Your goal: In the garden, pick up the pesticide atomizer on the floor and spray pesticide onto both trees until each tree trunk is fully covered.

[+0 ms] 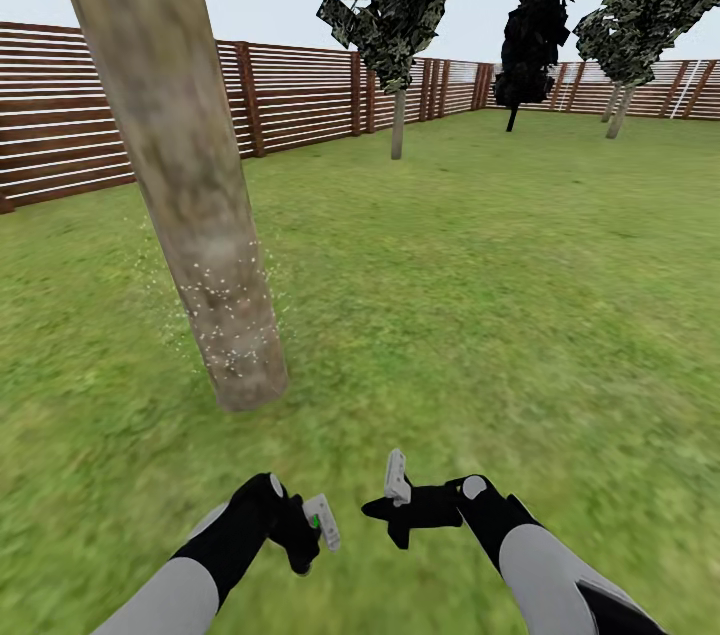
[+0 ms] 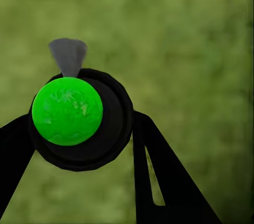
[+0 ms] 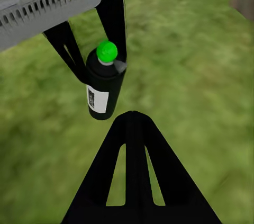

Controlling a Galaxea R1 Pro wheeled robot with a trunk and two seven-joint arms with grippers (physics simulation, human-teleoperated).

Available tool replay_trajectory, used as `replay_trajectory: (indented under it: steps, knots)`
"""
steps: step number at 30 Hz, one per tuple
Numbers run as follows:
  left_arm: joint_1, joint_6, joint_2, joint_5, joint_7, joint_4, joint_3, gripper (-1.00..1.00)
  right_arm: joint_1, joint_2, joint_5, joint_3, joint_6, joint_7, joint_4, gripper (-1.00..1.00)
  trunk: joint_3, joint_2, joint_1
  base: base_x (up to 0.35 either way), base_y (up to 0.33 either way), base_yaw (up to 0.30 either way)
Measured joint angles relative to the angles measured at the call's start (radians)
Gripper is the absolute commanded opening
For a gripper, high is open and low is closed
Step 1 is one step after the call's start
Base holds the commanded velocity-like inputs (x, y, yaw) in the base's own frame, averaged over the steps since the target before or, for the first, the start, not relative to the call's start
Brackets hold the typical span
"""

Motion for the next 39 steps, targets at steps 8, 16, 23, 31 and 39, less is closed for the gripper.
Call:
replay_trajectory:
  steps: [8,16,23,31,39]
  knots:
    - [0.0,-0.036,-0.001,0.06,-0.058,-0.006,0.004,-1.0,-0.001,0.0,0.0,0.0,-0.001,0.0,0.0,-1.0,0.0,0.0,0.0,0.0,0.0,0.0]
    - [0.0,-0.036,-0.018,0.082,-0.055,-0.012,0.005,-1.0,-0.002,0.014,-0.002,0.0,-0.001,0.005,-0.001,-1.0,0.0,0.0,0.0,0.0,0.0,0.0]
    - [0.0,-0.05,-0.019,0.133,-0.057,-0.012,0.005,-1.0,-0.009,0.021,-0.002,0.0,0.0,0.006,-0.021,-1.0,0.0,0.0,0.0,0.0,0.0,0.0]
    - [0.0,-0.073,-0.02,0.153,-0.055,-0.011,0.002,-1.0,-0.009,0.021,-0.002,0.0,0.0,0.006,-0.021,-1.0,0.0,0.0,0.0,0.0,0.0,0.0]
    - [-0.001,-0.074,-0.028,0.155,-0.048,-0.015,0.002,-1.0,-0.009,0.021,-0.002,0.0,0.0,0.006,-0.021,-1.0,0.0,0.0,0.0,0.0,0.0,0.0]
